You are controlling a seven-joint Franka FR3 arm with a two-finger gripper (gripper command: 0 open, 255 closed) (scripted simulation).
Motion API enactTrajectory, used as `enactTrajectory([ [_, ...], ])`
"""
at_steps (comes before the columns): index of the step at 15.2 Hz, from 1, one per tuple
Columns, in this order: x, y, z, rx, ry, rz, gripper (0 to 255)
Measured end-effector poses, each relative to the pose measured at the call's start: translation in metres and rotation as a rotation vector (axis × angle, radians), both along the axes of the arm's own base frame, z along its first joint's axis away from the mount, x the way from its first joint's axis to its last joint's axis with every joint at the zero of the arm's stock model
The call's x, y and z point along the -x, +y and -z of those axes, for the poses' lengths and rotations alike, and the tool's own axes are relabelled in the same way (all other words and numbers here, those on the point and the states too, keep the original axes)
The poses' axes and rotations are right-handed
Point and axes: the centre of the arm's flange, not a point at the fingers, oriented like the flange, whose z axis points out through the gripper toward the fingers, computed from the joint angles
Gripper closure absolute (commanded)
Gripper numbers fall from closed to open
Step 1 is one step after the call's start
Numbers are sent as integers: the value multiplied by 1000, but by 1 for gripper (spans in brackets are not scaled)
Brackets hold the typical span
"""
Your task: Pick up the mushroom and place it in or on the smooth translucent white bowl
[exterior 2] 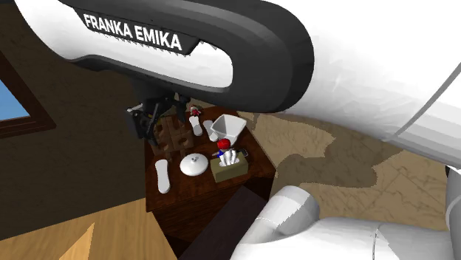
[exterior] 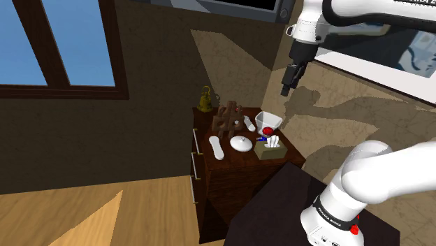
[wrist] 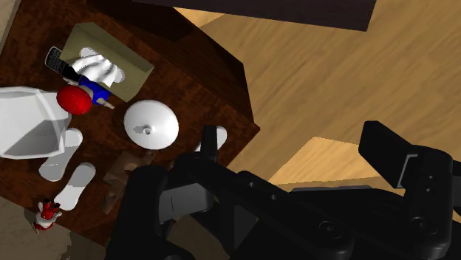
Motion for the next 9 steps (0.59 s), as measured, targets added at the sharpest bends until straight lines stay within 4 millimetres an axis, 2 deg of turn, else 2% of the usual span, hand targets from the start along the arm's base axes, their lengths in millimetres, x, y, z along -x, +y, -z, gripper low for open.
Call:
enactTrajectory([
  [2,-2,-4,4,0,1,2,0],
  [5,-17,-23,27,1,4,10,0],
  [9,-34,-58,62,3,9,23,0],
])
